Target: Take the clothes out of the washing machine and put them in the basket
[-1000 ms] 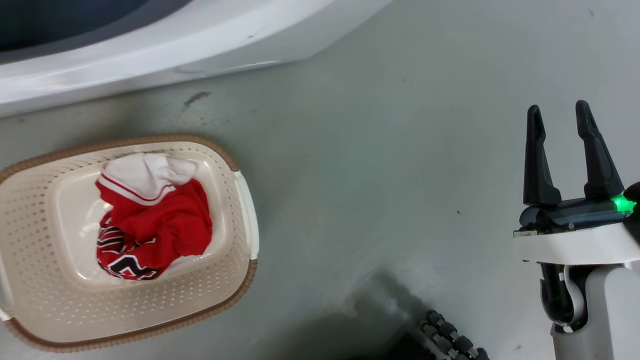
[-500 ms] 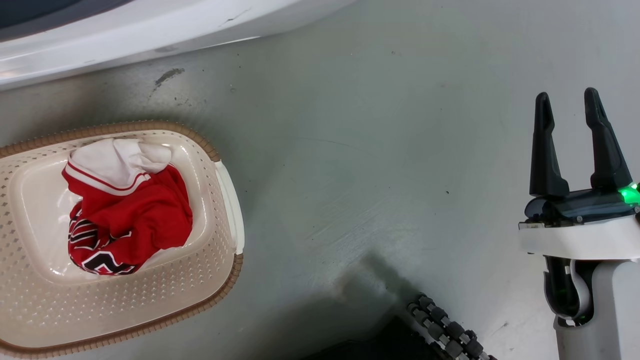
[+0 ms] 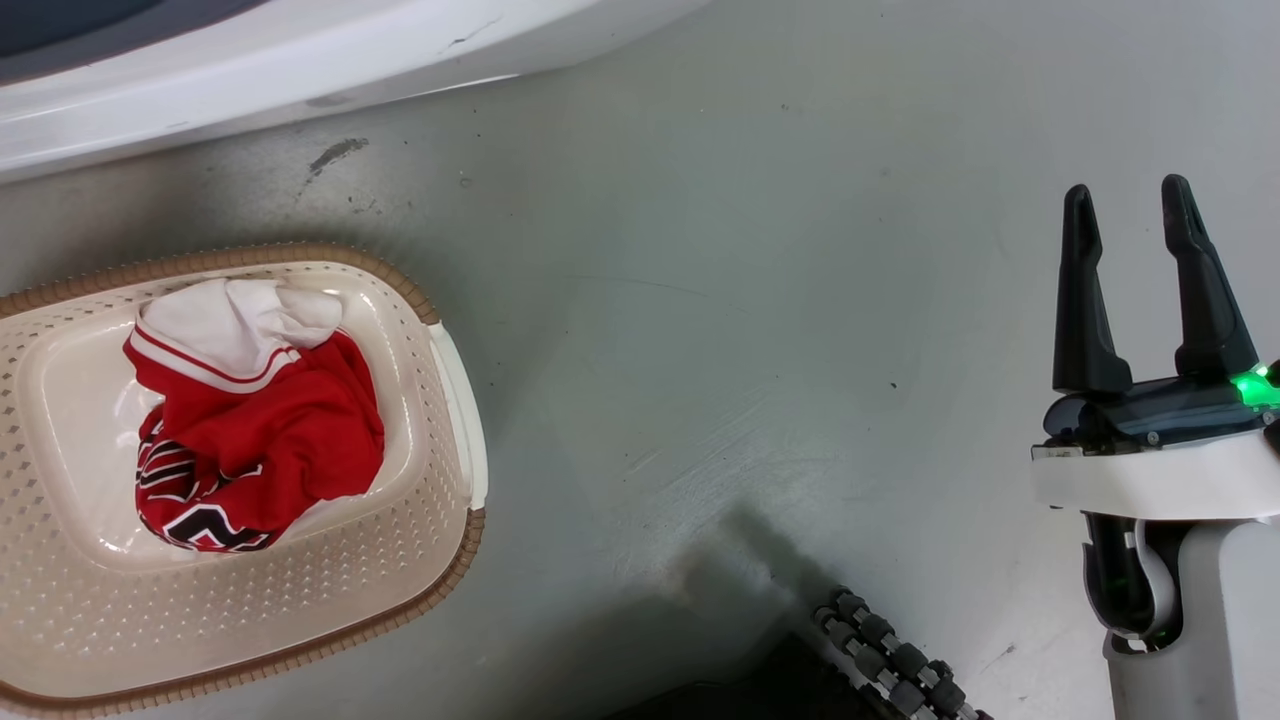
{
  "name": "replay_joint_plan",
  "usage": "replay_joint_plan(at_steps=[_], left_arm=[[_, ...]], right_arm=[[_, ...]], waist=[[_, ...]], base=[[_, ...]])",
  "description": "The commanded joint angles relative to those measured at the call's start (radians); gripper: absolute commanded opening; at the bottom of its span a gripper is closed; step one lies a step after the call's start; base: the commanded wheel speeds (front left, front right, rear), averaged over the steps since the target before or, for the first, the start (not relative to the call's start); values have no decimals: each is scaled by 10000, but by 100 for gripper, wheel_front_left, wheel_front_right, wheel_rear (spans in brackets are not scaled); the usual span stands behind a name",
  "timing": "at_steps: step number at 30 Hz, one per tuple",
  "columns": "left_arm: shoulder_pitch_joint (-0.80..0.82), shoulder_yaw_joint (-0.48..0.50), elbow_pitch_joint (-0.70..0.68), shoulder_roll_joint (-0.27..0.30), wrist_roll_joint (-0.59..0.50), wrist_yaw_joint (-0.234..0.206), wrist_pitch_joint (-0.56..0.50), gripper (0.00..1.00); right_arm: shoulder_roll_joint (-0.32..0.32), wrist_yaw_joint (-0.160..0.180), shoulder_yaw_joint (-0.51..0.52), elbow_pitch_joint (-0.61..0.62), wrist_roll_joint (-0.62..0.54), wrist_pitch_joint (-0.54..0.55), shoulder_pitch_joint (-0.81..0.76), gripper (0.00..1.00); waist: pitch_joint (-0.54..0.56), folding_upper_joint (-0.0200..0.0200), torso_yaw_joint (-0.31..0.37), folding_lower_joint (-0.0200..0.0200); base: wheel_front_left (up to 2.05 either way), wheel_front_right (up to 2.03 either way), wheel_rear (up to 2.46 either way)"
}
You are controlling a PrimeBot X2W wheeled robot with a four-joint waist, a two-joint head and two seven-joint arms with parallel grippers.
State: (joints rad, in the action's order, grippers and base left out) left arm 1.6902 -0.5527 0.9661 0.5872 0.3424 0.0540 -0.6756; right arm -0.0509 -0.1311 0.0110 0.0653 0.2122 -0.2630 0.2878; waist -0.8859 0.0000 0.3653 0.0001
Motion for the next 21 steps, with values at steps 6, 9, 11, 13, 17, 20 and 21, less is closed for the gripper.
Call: replay_joint_plan(at_steps=[6, 9, 11, 13, 17, 20, 21], left_arm=[[-208, 14, -110, 52, 106, 20, 734, 0], [-395, 33, -75, -57, 199, 62, 1277, 0], [-583, 64, -42, -168, 318, 125, 1710, 0], [-836, 133, 60, -330, 487, 177, 2075, 0], [-1346, 146, 214, -681, 745, 343, 2940, 0], [-1849, 87, 337, -1005, 896, 445, 3603, 0], [-2042, 83, 369, -1108, 984, 491, 3887, 0]], right_arm=[[15, 7, -4, -91, -80, -27, 147, 100], [13, 7, 11, -127, -210, -27, 66, 100], [13, 7, 58, -144, -302, -26, 1, 100], [13, 7, 95, -191, -425, -26, -90, 100], [10, 7, 160, -271, -676, -26, -257, 100], [10, 7, 185, -333, -895, -27, -371, 100], [7, 7, 197, -366, -958, -27, -420, 100]], waist=[[257, 0, -59, -1], [560, 0, -175, -1], [811, 0, -284, -1], [1077, 0, -452, -1], [1687, 0, -805, -1], [2145, 0, -1083, -1], [2324, 0, -1174, -1]], base=[[0, 0, 0], [0, 0, 0], [0, 0, 0], [0, 0, 0], [0, 0, 0], [0, 0, 0], [0, 0, 0]])
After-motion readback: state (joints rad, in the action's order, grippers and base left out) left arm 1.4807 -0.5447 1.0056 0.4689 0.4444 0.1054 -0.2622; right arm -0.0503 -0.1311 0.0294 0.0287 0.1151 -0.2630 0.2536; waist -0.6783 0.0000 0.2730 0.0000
